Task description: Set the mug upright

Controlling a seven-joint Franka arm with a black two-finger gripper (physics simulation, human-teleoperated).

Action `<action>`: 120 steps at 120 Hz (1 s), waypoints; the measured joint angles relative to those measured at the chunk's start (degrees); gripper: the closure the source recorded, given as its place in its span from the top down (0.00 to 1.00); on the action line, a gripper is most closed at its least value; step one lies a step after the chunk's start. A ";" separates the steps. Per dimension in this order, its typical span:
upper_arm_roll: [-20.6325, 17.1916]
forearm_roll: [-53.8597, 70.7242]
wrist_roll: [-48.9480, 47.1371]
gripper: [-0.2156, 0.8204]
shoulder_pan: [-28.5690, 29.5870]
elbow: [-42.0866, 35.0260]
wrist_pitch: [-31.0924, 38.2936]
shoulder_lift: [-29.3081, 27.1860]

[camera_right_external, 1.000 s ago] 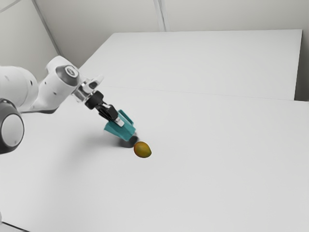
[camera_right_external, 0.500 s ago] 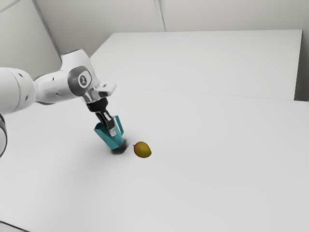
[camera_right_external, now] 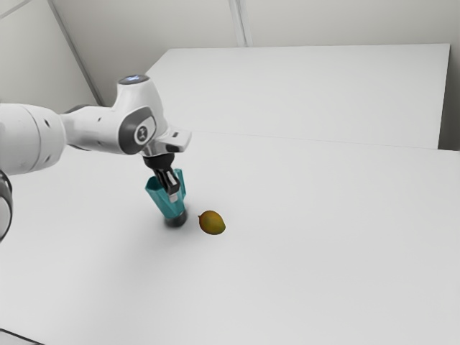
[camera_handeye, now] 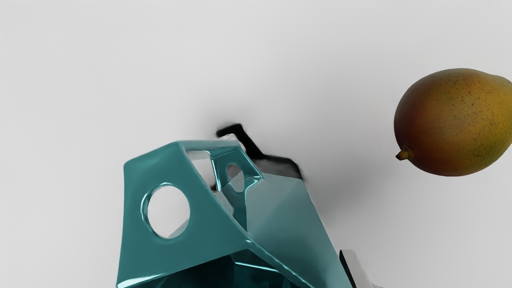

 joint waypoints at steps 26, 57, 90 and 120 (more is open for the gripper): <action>-0.08 1.61 -2.33 0.04 -0.11 -0.11 3.27 1.77; -0.08 2.02 -4.49 0.03 -0.55 -0.31 5.25 3.49; 0.00 1.63 -5.49 0.38 -0.93 -0.17 5.63 3.65; 0.08 2.28 -5.69 0.66 -1.47 0.27 5.40 0.63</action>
